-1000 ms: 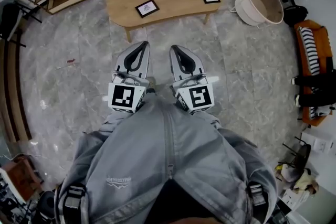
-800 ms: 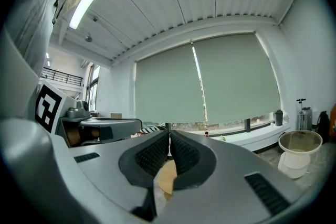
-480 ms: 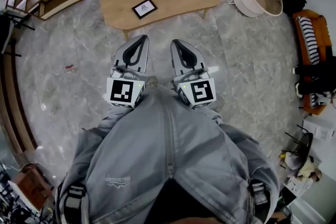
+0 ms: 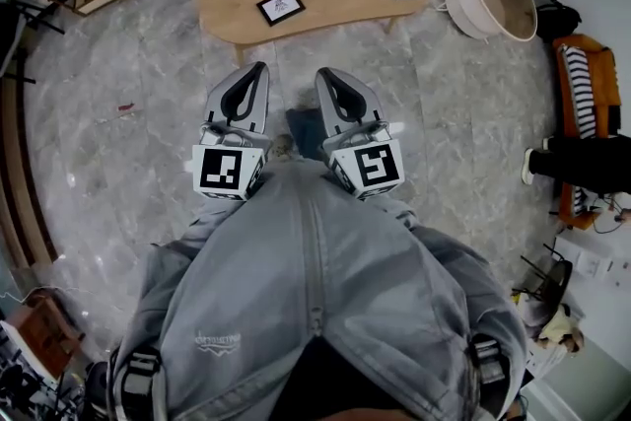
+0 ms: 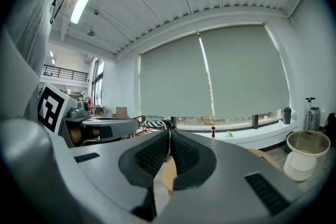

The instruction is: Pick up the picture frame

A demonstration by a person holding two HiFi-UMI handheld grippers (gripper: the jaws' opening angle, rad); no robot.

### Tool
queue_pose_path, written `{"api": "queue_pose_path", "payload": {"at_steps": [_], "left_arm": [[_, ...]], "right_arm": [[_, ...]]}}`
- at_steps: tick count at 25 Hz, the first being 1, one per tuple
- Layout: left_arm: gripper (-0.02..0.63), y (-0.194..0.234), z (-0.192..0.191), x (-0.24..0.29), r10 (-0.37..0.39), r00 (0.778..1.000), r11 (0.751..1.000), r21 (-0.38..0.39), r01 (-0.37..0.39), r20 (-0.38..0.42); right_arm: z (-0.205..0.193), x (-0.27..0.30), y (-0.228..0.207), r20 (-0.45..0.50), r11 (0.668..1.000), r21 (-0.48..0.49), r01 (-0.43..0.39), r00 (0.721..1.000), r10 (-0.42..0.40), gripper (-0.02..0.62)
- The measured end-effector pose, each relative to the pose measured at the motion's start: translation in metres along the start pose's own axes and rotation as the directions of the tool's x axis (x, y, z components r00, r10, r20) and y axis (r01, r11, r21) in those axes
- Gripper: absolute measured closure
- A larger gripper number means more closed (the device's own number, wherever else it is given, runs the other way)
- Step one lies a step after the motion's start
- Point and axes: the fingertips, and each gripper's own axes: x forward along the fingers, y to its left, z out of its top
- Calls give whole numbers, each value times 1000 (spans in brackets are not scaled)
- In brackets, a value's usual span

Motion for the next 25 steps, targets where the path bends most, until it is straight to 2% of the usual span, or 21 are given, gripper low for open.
{"api": "queue_pose_path", "payload": {"at_steps": [7, 14, 19, 25], "left_arm": [[588, 14, 3, 16, 38, 999, 999, 6, -38, 30], [588, 70, -6, 94, 125, 992, 992, -5, -125, -10], [588, 114, -9, 164, 162, 986, 983, -81, -166, -45], [588, 148, -2, 241, 202, 978, 976, -72, -205, -50]], "right_arm": [[4, 26, -16, 30, 999, -3, -35, 999, 35, 561], [-3, 120, -67, -27, 992, 36, -120, 992, 121, 561], [1, 201, -109, -42, 984, 54, -167, 985, 169, 561], [7, 274, -160, -62, 974, 48, -221, 973, 224, 561]]}}
